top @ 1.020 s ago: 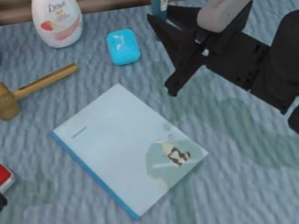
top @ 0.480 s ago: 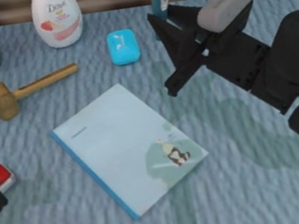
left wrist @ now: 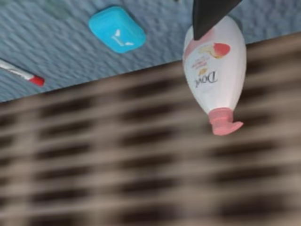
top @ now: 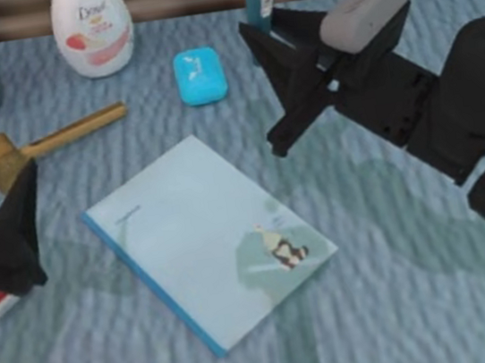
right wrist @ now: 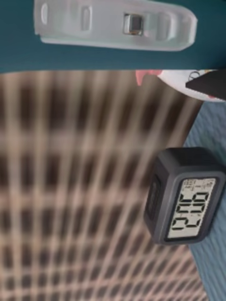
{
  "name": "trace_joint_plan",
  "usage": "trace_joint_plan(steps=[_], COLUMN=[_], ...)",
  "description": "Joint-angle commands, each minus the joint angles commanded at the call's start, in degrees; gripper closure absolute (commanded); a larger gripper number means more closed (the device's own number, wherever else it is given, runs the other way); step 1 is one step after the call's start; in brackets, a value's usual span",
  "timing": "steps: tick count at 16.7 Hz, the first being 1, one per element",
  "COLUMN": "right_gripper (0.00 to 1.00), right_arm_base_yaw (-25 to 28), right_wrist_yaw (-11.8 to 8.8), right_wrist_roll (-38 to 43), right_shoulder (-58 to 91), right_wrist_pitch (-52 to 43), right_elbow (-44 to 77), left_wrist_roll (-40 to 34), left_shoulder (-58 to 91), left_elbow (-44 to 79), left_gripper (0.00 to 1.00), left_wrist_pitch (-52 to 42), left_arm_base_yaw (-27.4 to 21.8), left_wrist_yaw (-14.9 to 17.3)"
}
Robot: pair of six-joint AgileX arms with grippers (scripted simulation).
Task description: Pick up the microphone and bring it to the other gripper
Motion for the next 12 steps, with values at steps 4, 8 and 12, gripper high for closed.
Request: trace_joint_plan(steps=[4, 8, 12], right_gripper=[1.00, 1.00, 1.00], right_arm_base_yaw=[0.00, 0.00, 0.00], right_wrist_yaw=[0.00, 0.00, 0.00], right_wrist_roll=[0.00, 0.00, 0.00], right_shoulder=[0.00, 0.00, 0.00], right_wrist_pitch=[0.00, 0.00, 0.00], right_elbow=[0.00, 0.00, 0.00], left_wrist_roll=[1.46, 2.68, 3.60], left_shoulder=[18.65, 33.40, 42.18], left_elbow=[10.44, 19.36, 25.11], left_gripper=[0.00, 0.00, 0.00], left_wrist_pitch=[6.04, 11.29, 14.78], left_arm_base_yaw=[-4.68, -8.62, -11.03], left_wrist_yaw=[10.44, 19.20, 24.57])
